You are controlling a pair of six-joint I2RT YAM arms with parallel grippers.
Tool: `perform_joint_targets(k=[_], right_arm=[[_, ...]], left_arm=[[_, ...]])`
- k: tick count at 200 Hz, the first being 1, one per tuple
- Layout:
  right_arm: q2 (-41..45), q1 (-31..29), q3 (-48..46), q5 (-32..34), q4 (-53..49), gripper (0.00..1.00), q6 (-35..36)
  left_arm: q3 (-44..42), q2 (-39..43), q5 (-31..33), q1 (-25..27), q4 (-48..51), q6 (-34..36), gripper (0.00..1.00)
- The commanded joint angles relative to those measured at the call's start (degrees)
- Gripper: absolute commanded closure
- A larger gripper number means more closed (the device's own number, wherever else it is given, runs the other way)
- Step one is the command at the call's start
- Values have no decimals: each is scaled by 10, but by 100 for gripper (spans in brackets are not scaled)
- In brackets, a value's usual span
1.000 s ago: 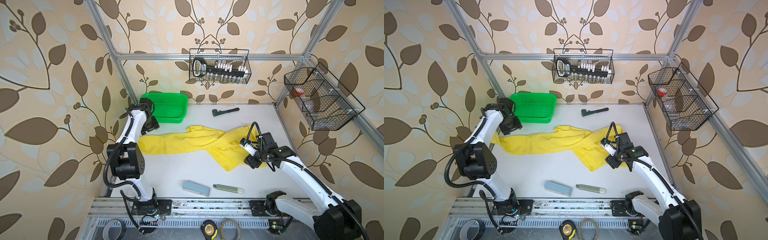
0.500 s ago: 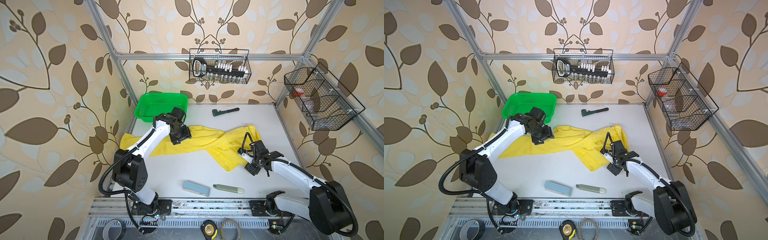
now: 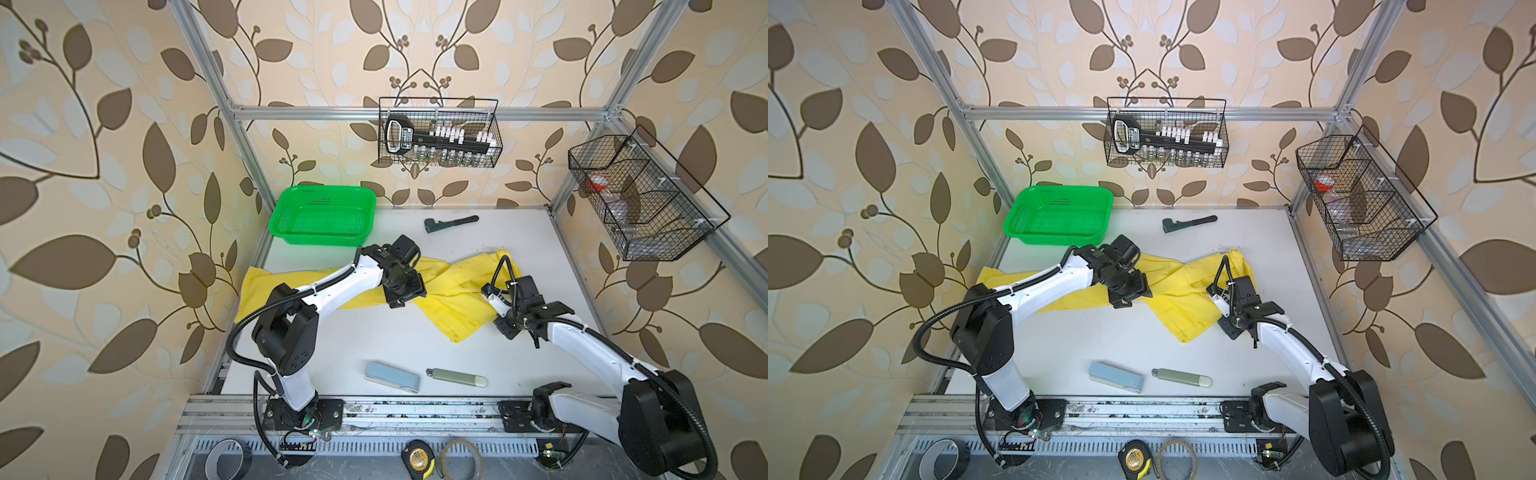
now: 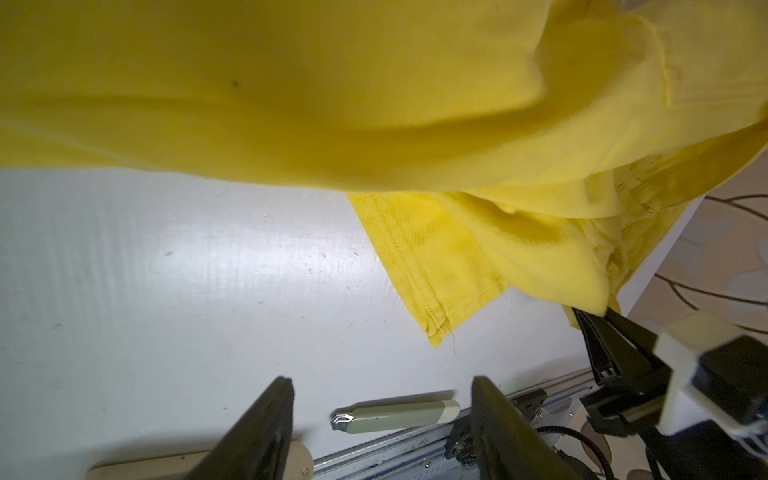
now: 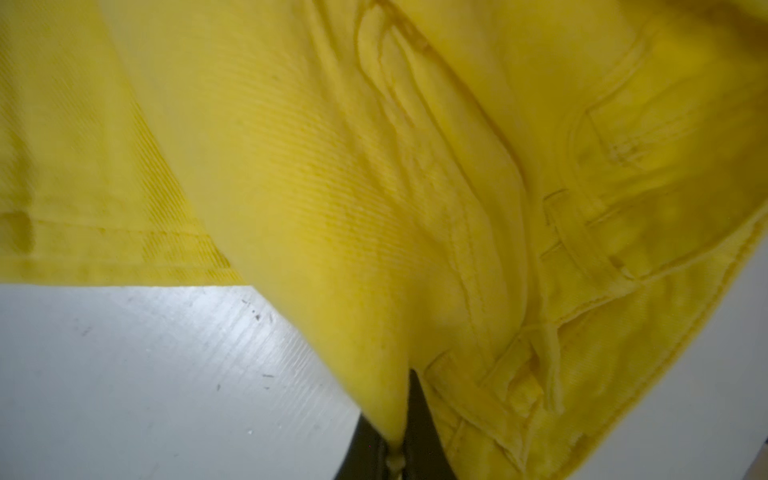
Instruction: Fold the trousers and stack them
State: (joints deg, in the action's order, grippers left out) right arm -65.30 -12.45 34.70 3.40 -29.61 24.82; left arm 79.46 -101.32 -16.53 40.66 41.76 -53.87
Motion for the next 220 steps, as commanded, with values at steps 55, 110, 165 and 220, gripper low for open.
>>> perform_joint_targets(k=[55,110,165,220], right_arm=[[1,32,46,-87,-7,94,-40],[13,45,45,-91,4,94,-60],[29,46,48,-67,-2,95,-67],[49,55,60,-45,-10,96,-70]], left_arm=[[59,-128,29,108,-62,-156,34],[124,-197,85,142,-22,-168,41],[208,-274,108,159,81,-120,54],[206,-270,117,156,121,-62,100]])
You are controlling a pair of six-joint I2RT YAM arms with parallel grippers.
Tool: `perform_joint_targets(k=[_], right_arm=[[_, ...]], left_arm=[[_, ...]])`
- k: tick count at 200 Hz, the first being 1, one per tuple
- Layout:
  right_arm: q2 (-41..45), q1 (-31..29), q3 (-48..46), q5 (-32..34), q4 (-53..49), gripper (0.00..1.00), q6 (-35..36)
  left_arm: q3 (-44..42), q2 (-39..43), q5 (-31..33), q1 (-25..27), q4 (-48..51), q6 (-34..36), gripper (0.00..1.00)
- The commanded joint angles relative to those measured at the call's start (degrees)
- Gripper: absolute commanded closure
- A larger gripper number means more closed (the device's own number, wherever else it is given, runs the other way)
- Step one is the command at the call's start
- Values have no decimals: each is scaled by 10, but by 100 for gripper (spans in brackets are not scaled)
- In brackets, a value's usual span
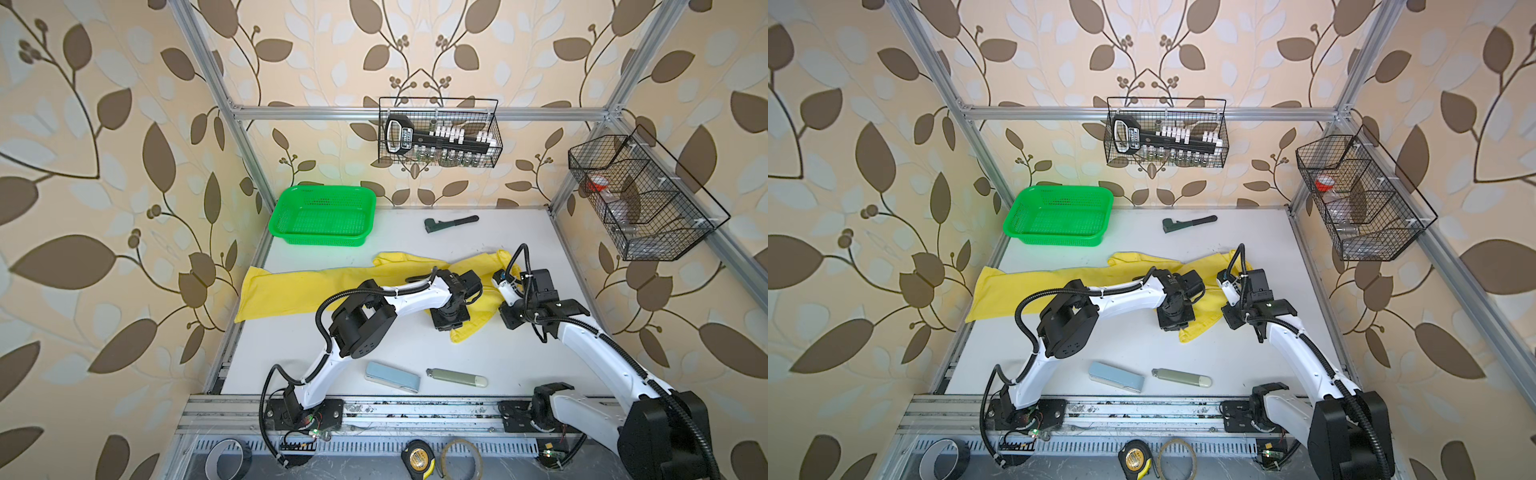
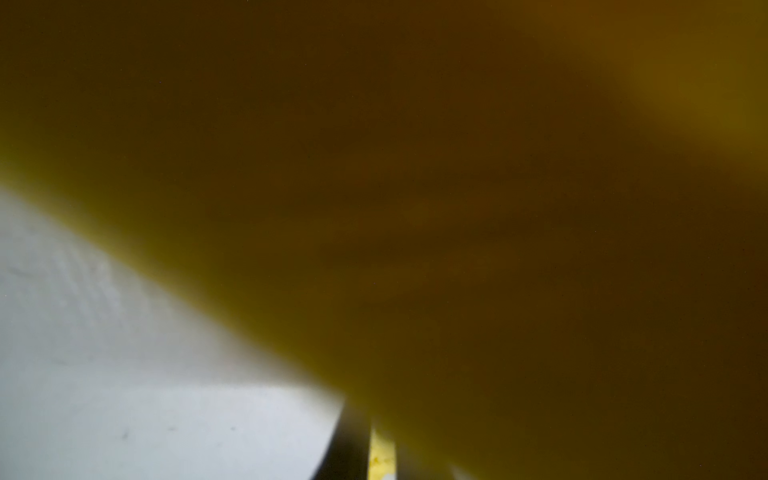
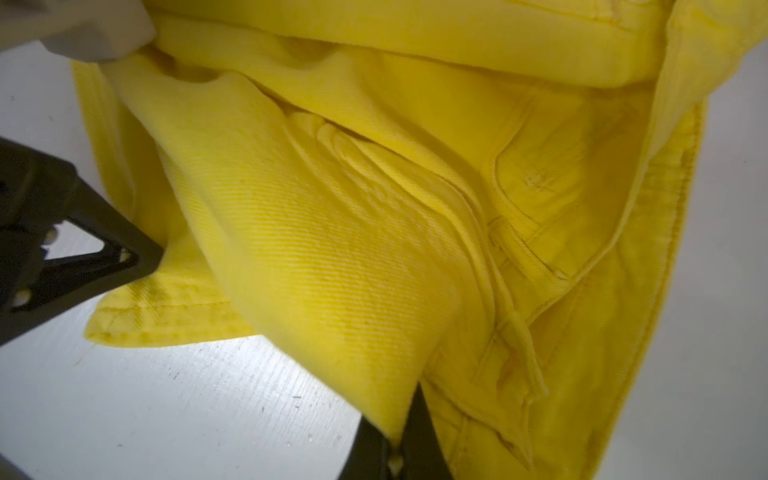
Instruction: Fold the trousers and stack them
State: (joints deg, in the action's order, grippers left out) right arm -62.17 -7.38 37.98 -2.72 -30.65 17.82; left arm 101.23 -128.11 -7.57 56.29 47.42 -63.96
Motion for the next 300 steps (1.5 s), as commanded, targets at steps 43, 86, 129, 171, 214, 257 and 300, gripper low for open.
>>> perform_joint_targets(k=[43,86,129,171,214,257,300], right_arm=[[39,21,49,60,1,96,0],[42,27,65,90,7,96,3],[57,30,77,119,-16,95,15],[59,36,122,166,-24,95,32],[28,41,188,233,-16,95,54],[-12,40,232,285,5,94,94],[9,37,164,246,-33,94,57]], left_arm=[[-68,144,108,-38,146,94,100],[-101,309,203,-125,297,159,100],[-166,450,311,-306,390,238,100],[-149,504,406,-487,380,355,100],[-90,473,429,-583,327,388,100],[-68,446,423,-677,270,402,100],[-179,475,377,-705,217,389,100]])
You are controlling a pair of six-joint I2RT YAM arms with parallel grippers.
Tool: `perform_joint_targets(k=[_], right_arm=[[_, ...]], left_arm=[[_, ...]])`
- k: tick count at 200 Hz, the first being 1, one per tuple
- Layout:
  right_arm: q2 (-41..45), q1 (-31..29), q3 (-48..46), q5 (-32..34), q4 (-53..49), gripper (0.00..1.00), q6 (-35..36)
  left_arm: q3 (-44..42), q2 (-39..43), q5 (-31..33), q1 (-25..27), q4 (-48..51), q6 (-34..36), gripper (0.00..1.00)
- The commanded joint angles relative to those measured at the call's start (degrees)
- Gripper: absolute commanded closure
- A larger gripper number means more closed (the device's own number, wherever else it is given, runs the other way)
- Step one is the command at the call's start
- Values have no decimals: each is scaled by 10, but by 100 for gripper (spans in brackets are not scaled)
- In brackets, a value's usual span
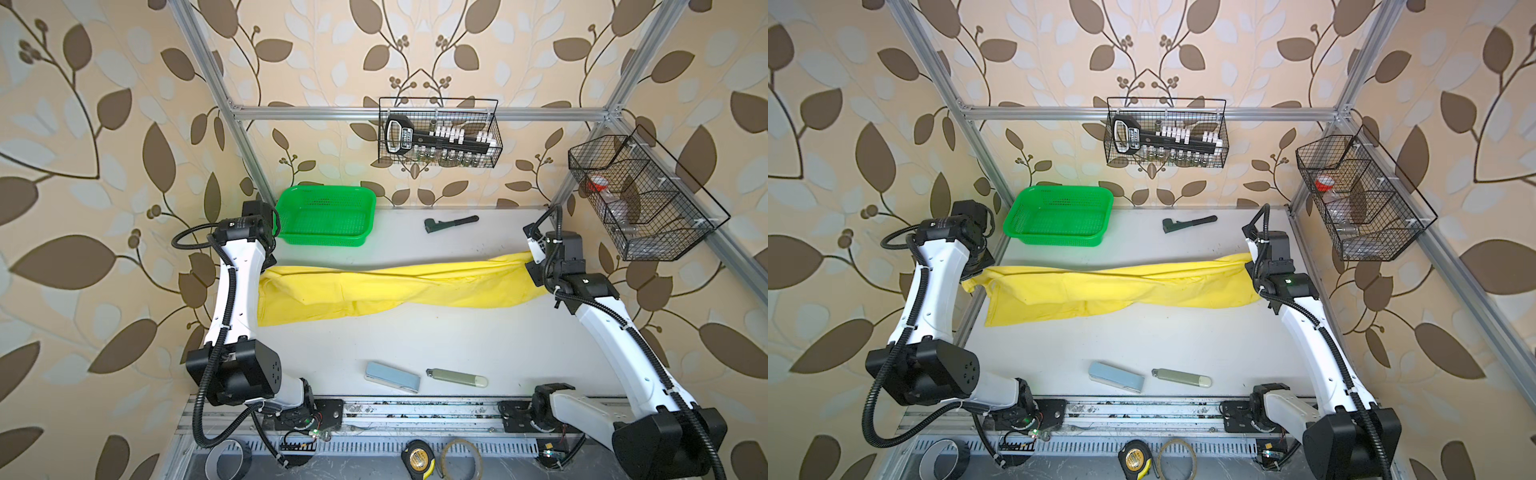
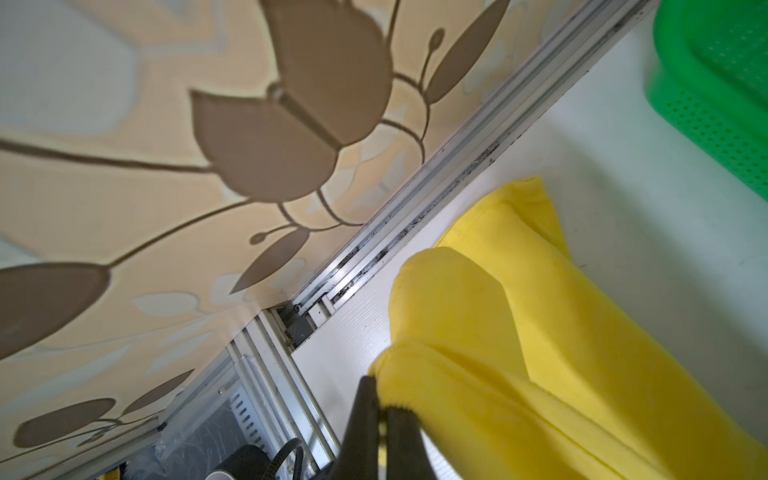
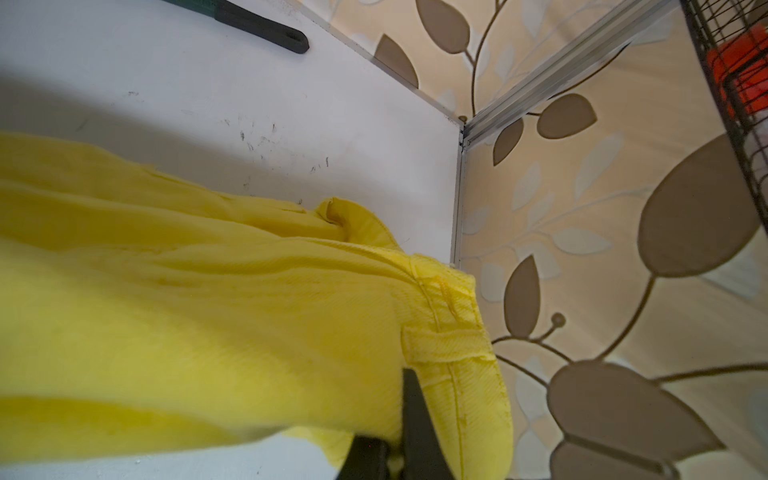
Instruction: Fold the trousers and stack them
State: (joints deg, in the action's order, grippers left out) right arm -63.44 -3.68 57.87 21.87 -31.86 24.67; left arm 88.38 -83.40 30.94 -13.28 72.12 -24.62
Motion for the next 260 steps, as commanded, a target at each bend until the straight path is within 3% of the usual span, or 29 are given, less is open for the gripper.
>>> perform_joint_targets(k=[1,32,62,116,141,173,186,206,223,238,260], right_arm=[[23,0,-36,0,-23,94,-12],[64,0,-87,-61,-94,92,-8],[74,-2,-120,-69,-134,90,20],[-24,-28,-101,-93,-86,87,45],[-76,-54,-86,-89,-95,78,49],[-101,-59,-80,-27,-103,59,9],[-85,-44,-69,-45,-99,50,-32],[-50,22,-36,-203,-91,40,-150],[-10,34,-44,-285,-53,36,-246],[17,35,-60,-302,-41,34,-334],[61,43,-96,-258,-50,34,-473]], left_arm=[[-53,28,-8,-11,-31,-5,100],[-128,36,-42,-45,-71,-3,100],[-156,35,-50,-50,-85,-6,100],[-173,25,-25,-75,-120,0,100],[-158,21,-27,-85,-118,4,100],[-151,19,-22,-89,-120,8,100],[-146,14,-23,-91,-122,8,100],[-139,-7,-40,-90,-122,2,100],[-134,-15,-69,-90,-116,-13,100],[-139,-17,-90,-90,-117,-19,100],[-152,-16,-117,-91,-121,-25,100]])
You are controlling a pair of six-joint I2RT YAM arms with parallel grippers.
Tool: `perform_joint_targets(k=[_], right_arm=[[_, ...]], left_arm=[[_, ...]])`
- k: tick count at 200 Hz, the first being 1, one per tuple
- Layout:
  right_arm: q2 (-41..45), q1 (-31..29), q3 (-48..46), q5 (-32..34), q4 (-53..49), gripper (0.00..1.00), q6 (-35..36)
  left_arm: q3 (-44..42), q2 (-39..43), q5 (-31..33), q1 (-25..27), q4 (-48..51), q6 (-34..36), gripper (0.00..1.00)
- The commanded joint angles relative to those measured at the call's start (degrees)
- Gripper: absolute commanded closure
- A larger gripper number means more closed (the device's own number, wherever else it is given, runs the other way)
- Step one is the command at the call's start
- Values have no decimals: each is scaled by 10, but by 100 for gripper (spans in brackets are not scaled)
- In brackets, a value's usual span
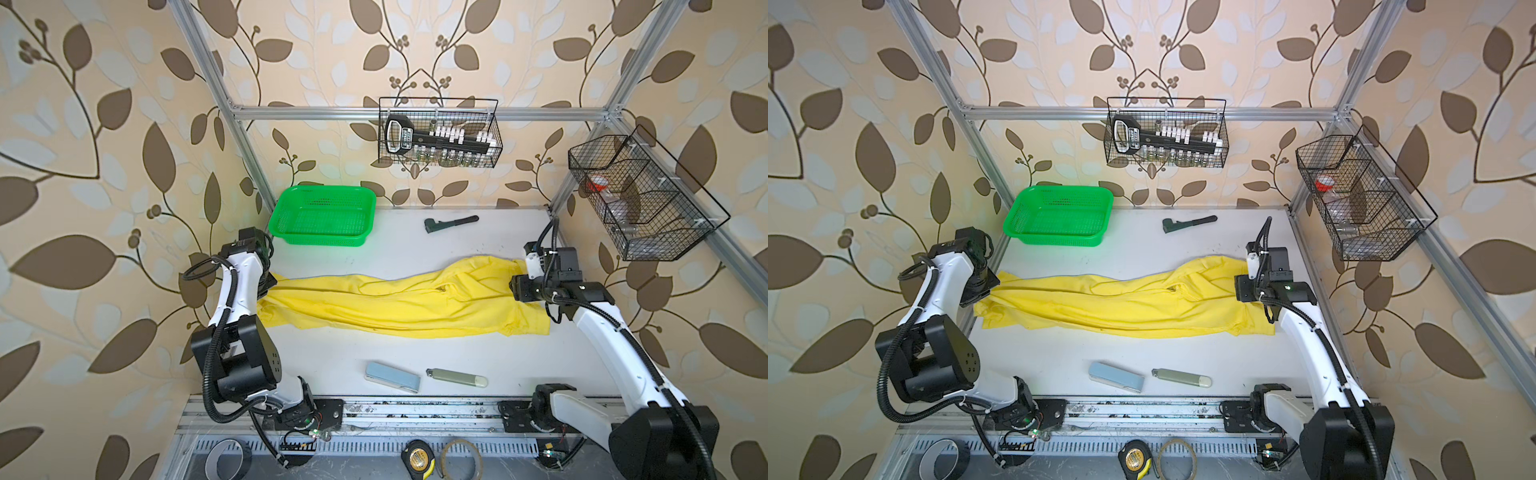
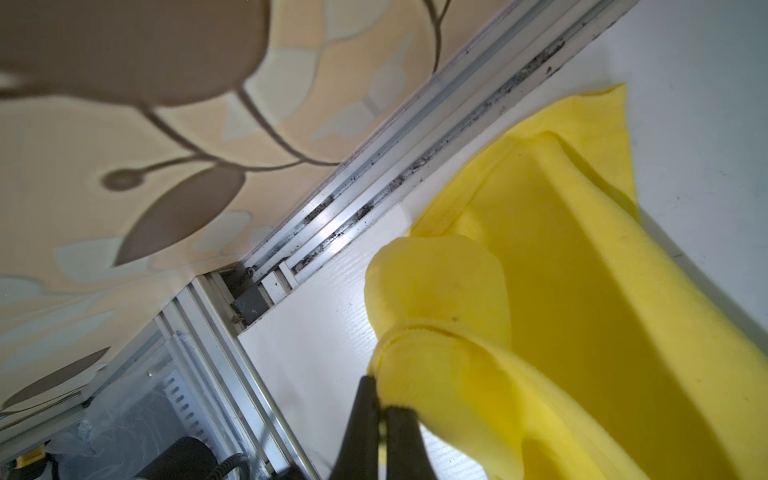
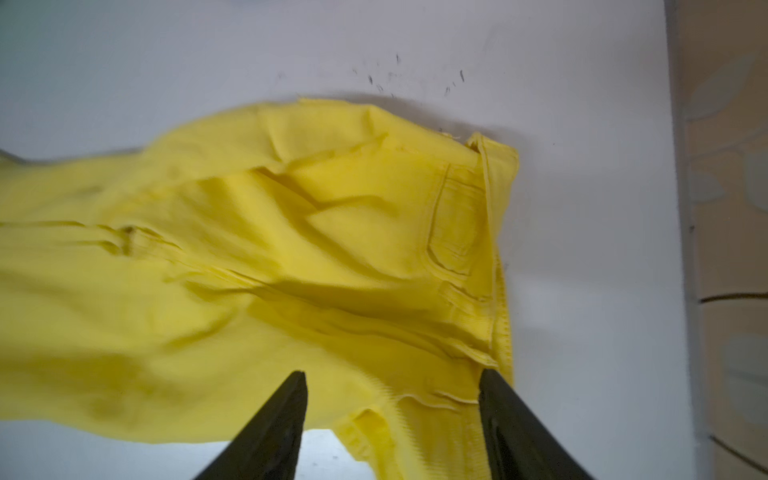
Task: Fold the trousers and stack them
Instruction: 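Release the waistband with the right gripper and move it toward the robot, then grasp the waistband corner with the right gripper and pull it away from the left gripper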
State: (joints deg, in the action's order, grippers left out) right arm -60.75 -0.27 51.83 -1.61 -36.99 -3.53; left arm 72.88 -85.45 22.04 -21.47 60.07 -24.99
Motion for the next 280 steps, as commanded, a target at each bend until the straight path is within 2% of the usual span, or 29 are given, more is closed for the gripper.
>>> perform_joint_targets(k=[1,7,21,31,47,78,124,145,154,178,194,209,226,246,280], right_arm=[[36,10,-36,-20,1,34,-191],[49,11,-51,-2,-8,29,-259],[64,14,-62,70,-60,28,-311],[67,27,-59,121,-107,26,-325],[84,68,-67,143,-135,25,-313],[119,168,-133,72,-117,25,-296],[139,173,-229,-24,-59,27,-362],[117,175,-257,-32,-12,30,-372],[112,176,-262,-28,6,33,-372],[106,179,-262,-7,38,51,-356],[98,181,-260,10,53,65,-343],[102,184,-260,23,66,84,-332],[102,185,-245,37,59,99,-311],[103,186,-198,65,27,100,-289],[99,186,-64,139,-17,100,-244]], left_arm=[[2,4,-29,-9,-1,-21,100],[-4,5,-36,-9,-4,-22,100],[-11,5,-49,-8,-6,-24,100],[-12,5,-53,-9,-8,-23,100],[-9,2,-53,-9,-10,-14,100],[0,-5,-58,-9,-11,-8,100],[-6,-9,-67,-9,-14,-2,100],[-8,-9,-74,-9,-13,-2,100],[-7,-9,-77,-8,-10,-4,100],[-9,-2,-78,-9,-7,-7,100],[-12,-1,-73,-8,-7,-3,100],[-13,1,-71,-8,-6,-2,100],[-9,4,-72,-9,-3,-7,100],[5,10,-72,-9,8,-14,100],[45,26,-59,-8,27,-16,100]])
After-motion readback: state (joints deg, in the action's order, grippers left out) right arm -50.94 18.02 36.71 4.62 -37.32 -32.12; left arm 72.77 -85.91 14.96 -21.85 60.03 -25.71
